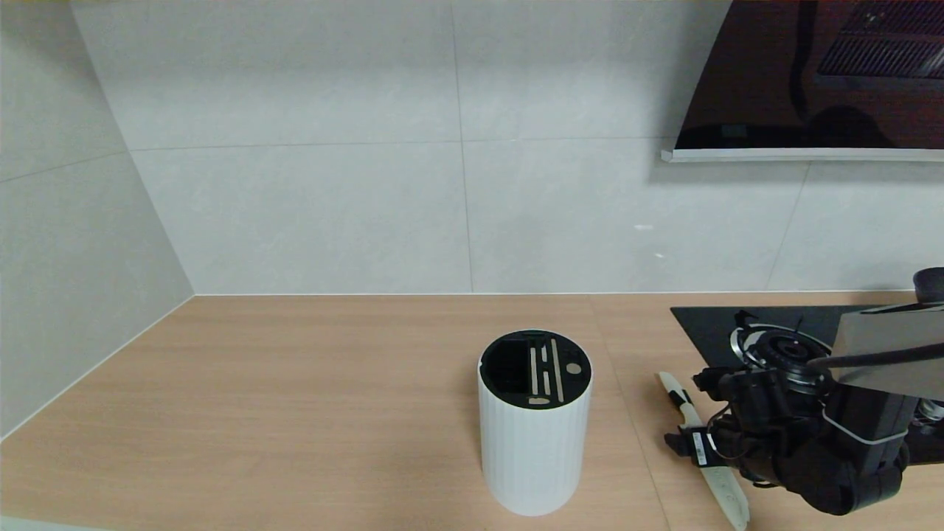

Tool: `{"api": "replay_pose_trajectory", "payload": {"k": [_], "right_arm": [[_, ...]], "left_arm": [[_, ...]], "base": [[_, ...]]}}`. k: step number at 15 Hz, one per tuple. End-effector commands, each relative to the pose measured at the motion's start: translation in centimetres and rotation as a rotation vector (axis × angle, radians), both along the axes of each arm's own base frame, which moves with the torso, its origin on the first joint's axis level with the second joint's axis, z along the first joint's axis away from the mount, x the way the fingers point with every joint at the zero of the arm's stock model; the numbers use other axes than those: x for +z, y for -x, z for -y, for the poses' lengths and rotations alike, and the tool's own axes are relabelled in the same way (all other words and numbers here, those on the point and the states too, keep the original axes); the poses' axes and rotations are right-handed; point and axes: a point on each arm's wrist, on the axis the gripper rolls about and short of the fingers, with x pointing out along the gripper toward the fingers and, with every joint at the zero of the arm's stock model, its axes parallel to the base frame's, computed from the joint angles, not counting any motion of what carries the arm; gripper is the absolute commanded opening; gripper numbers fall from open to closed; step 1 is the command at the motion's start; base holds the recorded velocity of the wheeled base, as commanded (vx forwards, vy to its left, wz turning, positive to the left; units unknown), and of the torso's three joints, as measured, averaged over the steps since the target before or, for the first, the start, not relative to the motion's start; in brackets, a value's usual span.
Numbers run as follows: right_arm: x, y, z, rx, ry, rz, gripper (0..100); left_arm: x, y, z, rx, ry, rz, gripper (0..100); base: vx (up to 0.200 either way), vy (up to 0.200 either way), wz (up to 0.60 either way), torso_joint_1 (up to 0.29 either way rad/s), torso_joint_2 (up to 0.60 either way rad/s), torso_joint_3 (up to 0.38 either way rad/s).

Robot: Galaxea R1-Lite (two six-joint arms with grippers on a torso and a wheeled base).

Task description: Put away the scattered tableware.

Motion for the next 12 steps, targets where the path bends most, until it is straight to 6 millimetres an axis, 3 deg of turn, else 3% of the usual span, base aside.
{"api": "replay_pose_trajectory", "payload": {"k": [1, 2, 3, 9, 12], "right_arm": [[-0.1, -0.1, 0.1, -0.003, 0.000, 0.000, 100], [-0.2, -0.1, 0.1, -0.004, 0.000, -0.003, 100], [-0.2, -0.1, 0.1, -0.003, 0.000, -0.003, 0], [-0.3, -0.1, 0.1, -0.012, 0.010, -0.006, 0], [0.8, 0.0, 0.1, -0.016, 0.007, 0.027, 0]], "left_arm": [[0.0, 0.0, 0.0, 0.000, 0.000, 0.000, 100], [0.0, 0.0, 0.0, 0.000, 0.000, 0.000, 100], [0.0, 0.0, 0.0, 0.000, 0.002, 0.000, 100], [0.0, 0.0, 0.0, 0.000, 0.002, 0.000, 100], [0.0, 0.0, 0.0, 0.000, 0.000, 0.000, 100]], "base": [[0.000, 0.000, 0.00, 0.000, 0.00, 0.000], [0.000, 0.000, 0.00, 0.000, 0.00, 0.000], [0.000, 0.000, 0.00, 0.000, 0.00, 0.000], [0.000, 0.000, 0.00, 0.000, 0.00, 0.000], [0.000, 0.000, 0.00, 0.000, 0.00, 0.000]]}}
